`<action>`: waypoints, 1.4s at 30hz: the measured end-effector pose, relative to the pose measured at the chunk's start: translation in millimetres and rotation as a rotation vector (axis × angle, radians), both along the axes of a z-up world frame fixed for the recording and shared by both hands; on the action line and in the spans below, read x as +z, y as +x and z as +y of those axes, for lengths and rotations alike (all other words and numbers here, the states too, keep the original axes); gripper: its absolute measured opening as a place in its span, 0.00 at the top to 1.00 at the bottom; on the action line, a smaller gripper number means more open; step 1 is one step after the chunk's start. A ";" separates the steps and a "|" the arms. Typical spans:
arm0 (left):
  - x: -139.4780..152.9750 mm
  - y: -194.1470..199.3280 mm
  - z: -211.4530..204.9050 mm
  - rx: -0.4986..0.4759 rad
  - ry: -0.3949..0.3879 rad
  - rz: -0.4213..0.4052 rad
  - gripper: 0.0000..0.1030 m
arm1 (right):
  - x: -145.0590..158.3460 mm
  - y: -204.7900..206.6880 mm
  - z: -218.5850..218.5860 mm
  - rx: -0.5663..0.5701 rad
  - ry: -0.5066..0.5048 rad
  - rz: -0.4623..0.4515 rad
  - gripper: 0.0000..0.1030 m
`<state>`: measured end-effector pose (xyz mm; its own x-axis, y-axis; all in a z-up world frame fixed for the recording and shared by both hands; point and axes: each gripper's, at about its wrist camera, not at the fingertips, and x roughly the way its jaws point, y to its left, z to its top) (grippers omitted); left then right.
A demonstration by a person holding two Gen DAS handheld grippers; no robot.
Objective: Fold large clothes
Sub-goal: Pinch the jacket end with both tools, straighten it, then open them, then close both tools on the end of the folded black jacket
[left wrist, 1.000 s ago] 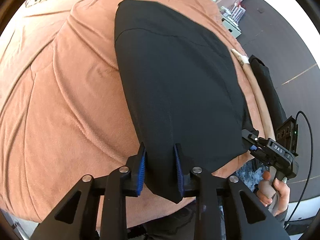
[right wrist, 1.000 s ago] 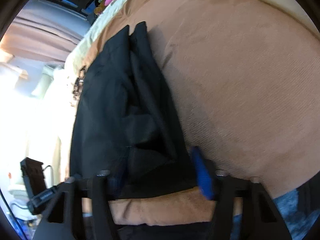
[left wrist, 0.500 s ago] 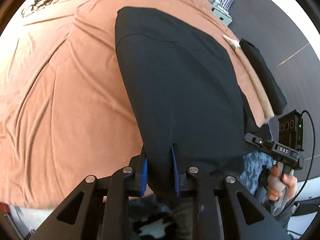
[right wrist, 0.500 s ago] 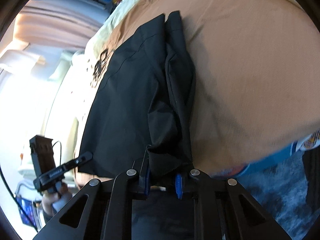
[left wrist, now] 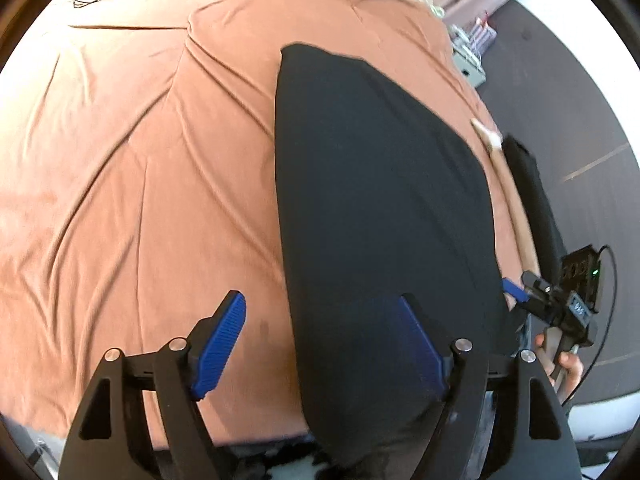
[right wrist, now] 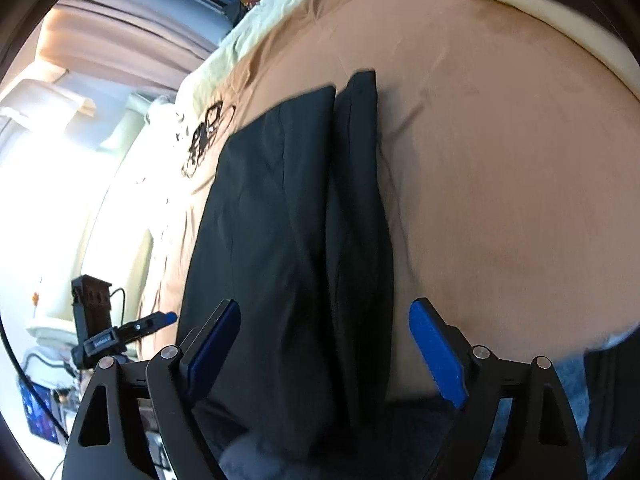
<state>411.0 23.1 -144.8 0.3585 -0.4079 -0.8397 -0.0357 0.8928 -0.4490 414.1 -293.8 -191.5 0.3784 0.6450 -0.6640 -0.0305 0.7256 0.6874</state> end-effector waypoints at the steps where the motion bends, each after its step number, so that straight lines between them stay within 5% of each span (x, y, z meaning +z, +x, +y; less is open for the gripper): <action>1: -1.1 5.4 1.1 0.008 -0.006 -0.007 0.24 | -1.7 9.6 -1.6 -0.002 0.001 0.001 0.16; 7: -14.4 52.1 3.4 0.052 -0.023 -0.016 0.25 | -19.1 57.4 -4.2 0.012 0.056 0.018 0.16; 13: -34.9 98.1 3.1 0.067 -0.053 0.005 0.38 | -33.6 101.4 1.8 0.048 0.075 0.047 0.16; 24: -58.0 144.3 -4.5 0.069 -0.098 0.012 0.40 | -56.9 141.9 19.3 0.101 0.159 0.064 0.16; 27: -61.0 146.8 -5.1 0.088 -0.101 0.013 0.44 | -61.2 148.5 23.5 0.114 0.168 0.079 0.29; 28: -60.5 145.7 -5.4 0.091 -0.099 0.011 0.48 | -60.3 151.9 27.0 0.114 0.166 0.081 0.45; 31: -50.9 142.1 -11.0 0.088 -0.077 -0.008 0.63 | -63.4 155.4 29.6 0.108 0.193 0.118 0.74; 34: -35.3 136.2 -15.7 0.083 -0.057 -0.032 0.74 | -48.7 147.0 37.0 0.115 0.152 0.064 0.82; 42: 13.4 110.2 -15.9 0.087 -0.066 -0.123 0.81 | 9.1 119.8 44.6 0.116 0.089 -0.049 0.85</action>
